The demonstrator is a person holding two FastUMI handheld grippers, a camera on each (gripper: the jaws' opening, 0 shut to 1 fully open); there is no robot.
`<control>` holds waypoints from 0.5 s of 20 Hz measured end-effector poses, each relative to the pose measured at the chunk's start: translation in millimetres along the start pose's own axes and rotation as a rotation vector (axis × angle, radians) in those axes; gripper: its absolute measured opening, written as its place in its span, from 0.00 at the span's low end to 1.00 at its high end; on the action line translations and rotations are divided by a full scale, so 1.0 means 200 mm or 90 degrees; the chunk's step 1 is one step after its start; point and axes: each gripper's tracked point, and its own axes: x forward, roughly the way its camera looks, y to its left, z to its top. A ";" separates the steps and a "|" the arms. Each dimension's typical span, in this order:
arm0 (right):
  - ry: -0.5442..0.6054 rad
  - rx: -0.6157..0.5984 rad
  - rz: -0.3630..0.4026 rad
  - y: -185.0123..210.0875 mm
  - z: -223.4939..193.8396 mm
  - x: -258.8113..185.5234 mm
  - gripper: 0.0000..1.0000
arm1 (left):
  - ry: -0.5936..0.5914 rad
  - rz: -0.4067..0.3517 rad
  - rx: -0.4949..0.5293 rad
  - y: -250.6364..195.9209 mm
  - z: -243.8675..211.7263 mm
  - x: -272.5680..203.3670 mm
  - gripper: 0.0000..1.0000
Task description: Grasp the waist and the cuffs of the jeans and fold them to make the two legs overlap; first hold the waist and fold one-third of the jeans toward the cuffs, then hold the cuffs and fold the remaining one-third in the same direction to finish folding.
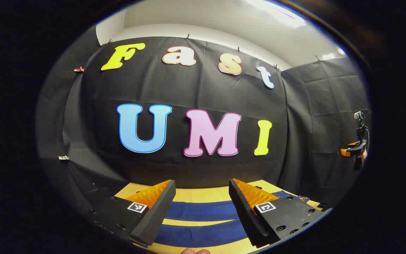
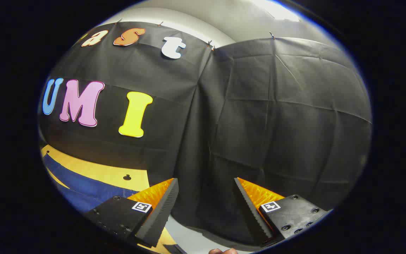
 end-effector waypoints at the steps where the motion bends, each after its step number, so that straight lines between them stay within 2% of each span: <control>1: 0.000 0.005 0.014 0.07 0.04 -0.07 0.89 | 0.002 -0.002 -0.002 -0.01 0.01 0.02 0.95; 3: -0.023 0.010 0.068 0.31 0.14 -0.25 0.89 | 0.011 -0.008 0.003 0.00 0.00 0.04 0.96; 4: -0.042 0.004 0.093 0.43 0.23 -0.32 0.96 | 0.017 -0.009 0.010 0.01 0.00 0.05 0.96; 7: -0.089 0.022 0.179 0.80 0.43 -0.58 0.94 | 0.040 -0.008 0.019 0.08 -0.04 0.04 0.95; 10: -0.113 0.068 0.241 1.08 0.57 -0.71 0.95 | 0.041 -0.001 0.027 0.15 -0.06 0.01 0.96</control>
